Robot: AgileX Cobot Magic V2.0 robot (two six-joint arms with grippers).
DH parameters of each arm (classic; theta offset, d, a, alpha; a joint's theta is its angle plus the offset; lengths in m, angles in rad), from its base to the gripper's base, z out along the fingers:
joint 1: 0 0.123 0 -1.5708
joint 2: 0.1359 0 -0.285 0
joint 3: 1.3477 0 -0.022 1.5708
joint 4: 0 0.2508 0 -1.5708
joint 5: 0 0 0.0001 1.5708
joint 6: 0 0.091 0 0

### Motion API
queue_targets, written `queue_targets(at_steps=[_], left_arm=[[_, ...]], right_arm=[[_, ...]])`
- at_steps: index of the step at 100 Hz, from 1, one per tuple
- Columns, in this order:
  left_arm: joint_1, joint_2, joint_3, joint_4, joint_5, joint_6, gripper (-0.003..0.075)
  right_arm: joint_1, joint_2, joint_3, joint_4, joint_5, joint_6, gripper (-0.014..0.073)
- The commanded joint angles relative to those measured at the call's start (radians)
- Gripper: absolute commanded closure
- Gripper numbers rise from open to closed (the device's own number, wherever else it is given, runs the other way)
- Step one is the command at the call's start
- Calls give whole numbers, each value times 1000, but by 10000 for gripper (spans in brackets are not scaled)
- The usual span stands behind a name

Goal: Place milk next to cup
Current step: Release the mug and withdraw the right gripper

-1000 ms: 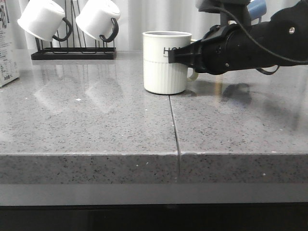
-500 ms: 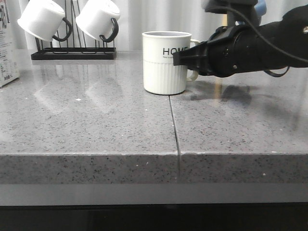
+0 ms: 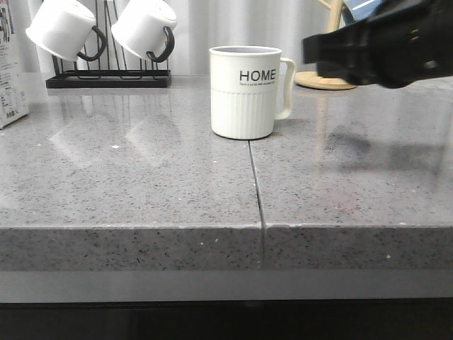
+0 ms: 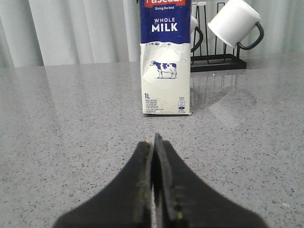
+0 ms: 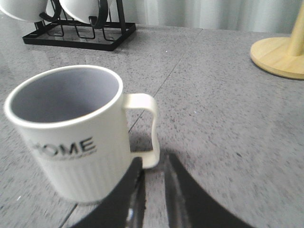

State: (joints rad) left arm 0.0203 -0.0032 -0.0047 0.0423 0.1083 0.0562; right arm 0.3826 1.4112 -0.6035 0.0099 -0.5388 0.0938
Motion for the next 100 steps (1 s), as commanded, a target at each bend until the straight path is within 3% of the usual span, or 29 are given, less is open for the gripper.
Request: queue_targets(at_steps=[1, 18, 71, 100], left_arm=[[-1, -32, 46, -8, -80, -4, 741], [-1, -32, 46, -8, -80, -4, 741], [-1, -32, 46, -8, -80, -4, 741], [-1, -32, 46, -8, -82, -4, 741]], right_arm=[[1, -139, 33, 3, 6, -7, 520], [1, -363, 117, 3, 131, -7, 611], [1, -1040, 176, 3, 708, -7, 611], [1, -1216, 176, 3, 836, -7, 611]])
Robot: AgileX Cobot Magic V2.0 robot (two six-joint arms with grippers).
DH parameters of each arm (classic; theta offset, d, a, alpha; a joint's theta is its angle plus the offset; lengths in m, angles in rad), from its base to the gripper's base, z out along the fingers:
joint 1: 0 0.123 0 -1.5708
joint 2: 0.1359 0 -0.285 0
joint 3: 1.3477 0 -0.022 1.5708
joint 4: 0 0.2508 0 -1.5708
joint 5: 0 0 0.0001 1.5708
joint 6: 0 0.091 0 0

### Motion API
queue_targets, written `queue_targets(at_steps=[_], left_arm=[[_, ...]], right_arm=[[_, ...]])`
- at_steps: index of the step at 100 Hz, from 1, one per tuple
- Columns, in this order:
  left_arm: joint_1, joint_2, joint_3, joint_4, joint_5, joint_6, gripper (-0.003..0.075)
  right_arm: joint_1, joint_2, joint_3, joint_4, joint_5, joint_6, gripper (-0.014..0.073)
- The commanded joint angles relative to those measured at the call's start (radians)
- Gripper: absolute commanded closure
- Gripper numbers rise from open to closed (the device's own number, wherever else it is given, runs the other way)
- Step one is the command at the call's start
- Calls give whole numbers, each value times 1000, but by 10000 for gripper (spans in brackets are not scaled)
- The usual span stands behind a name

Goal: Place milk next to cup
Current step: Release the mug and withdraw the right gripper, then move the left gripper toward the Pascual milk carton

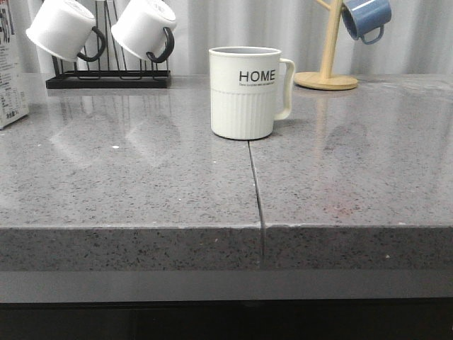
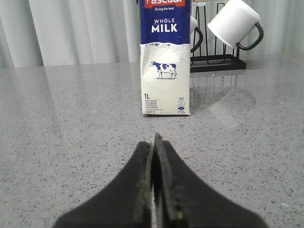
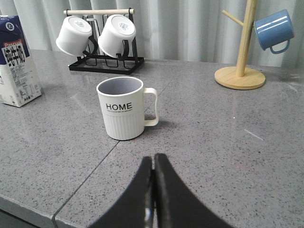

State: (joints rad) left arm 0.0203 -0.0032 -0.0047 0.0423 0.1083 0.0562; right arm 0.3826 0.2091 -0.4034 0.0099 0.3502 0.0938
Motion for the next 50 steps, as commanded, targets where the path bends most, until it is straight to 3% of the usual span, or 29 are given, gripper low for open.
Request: queue_targets(at_steps=[1, 50], left_arm=[[-1, -32, 46, -8, -84, -4, 741], [-1, -24, -11, 5, -124, -4, 741]], right_arm=[[1, -15, -25, 3, -54, -7, 611], [1, -16, -25, 3, -56, -7, 610]])
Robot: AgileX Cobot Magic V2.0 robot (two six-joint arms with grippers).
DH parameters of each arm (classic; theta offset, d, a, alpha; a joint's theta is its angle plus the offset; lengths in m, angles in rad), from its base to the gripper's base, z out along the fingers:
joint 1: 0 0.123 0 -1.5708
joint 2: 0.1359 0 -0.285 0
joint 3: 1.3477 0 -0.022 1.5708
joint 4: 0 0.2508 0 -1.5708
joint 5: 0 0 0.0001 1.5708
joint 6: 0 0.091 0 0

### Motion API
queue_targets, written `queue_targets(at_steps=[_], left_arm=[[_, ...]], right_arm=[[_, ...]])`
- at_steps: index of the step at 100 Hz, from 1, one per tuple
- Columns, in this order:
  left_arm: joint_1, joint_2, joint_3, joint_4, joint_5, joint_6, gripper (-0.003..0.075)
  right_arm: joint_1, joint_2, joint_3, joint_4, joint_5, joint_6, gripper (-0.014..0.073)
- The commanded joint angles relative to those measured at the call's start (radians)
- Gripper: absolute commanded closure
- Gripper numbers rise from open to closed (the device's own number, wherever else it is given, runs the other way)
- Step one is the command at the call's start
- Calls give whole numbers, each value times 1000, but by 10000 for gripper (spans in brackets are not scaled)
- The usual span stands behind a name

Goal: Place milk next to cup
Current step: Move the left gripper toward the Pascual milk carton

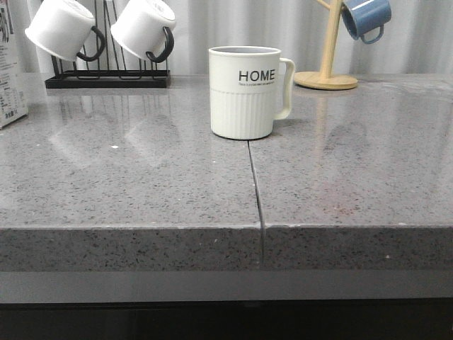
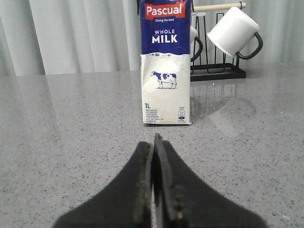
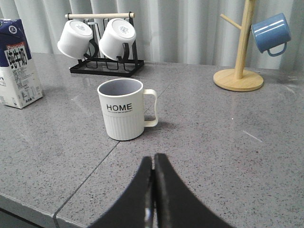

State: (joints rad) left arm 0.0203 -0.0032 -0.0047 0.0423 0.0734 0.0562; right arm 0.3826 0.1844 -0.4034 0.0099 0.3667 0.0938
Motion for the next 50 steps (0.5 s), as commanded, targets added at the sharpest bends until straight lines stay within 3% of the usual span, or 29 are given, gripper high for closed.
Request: queue_targets(at_steps=[1, 28, 50], left_arm=[[-1, -21, -20, 8, -89, -4, 741], [-1, 192, -255, 18, 65, -4, 741], [-1, 433, -411, 18, 69, -4, 741]], right_arm=[[1, 9, -25, 3, -73, -7, 610], [1, 9, -25, 3, -73, -7, 610], [1, 9, -25, 3, -73, -7, 610]])
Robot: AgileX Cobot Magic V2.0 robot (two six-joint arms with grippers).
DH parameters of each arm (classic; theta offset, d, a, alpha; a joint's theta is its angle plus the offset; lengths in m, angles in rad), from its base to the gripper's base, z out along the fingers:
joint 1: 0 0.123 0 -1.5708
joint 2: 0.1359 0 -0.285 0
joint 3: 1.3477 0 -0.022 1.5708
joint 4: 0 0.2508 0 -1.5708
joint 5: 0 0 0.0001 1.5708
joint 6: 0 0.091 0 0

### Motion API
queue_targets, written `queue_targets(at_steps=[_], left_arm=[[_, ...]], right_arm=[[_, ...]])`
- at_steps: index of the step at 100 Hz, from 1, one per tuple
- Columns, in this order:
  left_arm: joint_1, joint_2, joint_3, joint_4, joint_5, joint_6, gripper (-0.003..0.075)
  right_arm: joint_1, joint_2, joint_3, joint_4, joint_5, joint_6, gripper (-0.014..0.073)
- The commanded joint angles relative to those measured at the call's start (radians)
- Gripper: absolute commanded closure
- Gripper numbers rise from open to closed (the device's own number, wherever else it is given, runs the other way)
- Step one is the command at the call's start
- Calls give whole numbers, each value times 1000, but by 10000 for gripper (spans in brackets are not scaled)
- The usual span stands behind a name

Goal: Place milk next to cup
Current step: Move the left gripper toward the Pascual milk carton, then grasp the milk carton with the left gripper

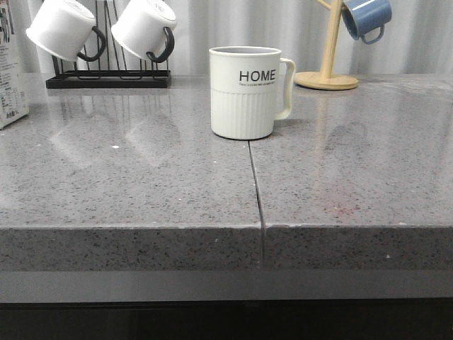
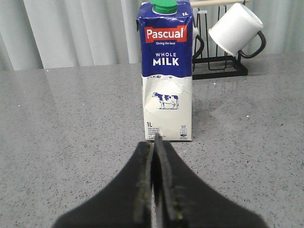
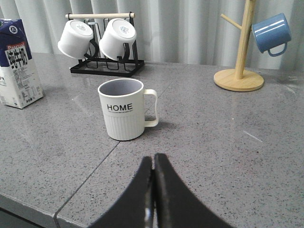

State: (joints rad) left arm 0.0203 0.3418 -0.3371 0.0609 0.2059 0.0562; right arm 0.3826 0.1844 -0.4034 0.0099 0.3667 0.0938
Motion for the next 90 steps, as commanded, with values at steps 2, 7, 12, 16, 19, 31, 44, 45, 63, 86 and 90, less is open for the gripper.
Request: queue_targets(at_steps=[2, 7, 12, 16, 19, 31, 44, 45, 63, 86, 90], left_arm=[[-1, 109, -88, -1, -68, -4, 741], [-1, 157, -107, -1, -74, -4, 740], [-1, 201, -125, -1, -75, -4, 738], [-1, 236, -138, -1, -75, -4, 724], [-1, 259, -144, -1, -77, -4, 701], [-1, 344, -161, -13, -135, -4, 478], [-1, 423, -161, -61, -275, -4, 92], [-1, 432, -161, -67, -291, -4, 61], [-3, 554, -191, -100, -423, -4, 67], [-44, 704, -276, -100, -497, -4, 66], [-52, 729, -289, -100, -504, -4, 66]], right_arm=[[1, 9, -25, 3, -73, -7, 610], [1, 9, -25, 3, -73, -7, 610], [1, 9, -25, 3, -73, -7, 610], [1, 9, -25, 3, -73, -7, 610], [1, 9, -25, 3, -73, -7, 610], [1, 9, -25, 3, -73, -7, 610], [1, 9, -25, 3, -73, -7, 610], [1, 9, -25, 3, -73, -7, 610], [1, 9, -25, 3, -73, -7, 610], [1, 9, -25, 3, -73, -7, 610], [1, 9, -25, 3, -73, -7, 610]])
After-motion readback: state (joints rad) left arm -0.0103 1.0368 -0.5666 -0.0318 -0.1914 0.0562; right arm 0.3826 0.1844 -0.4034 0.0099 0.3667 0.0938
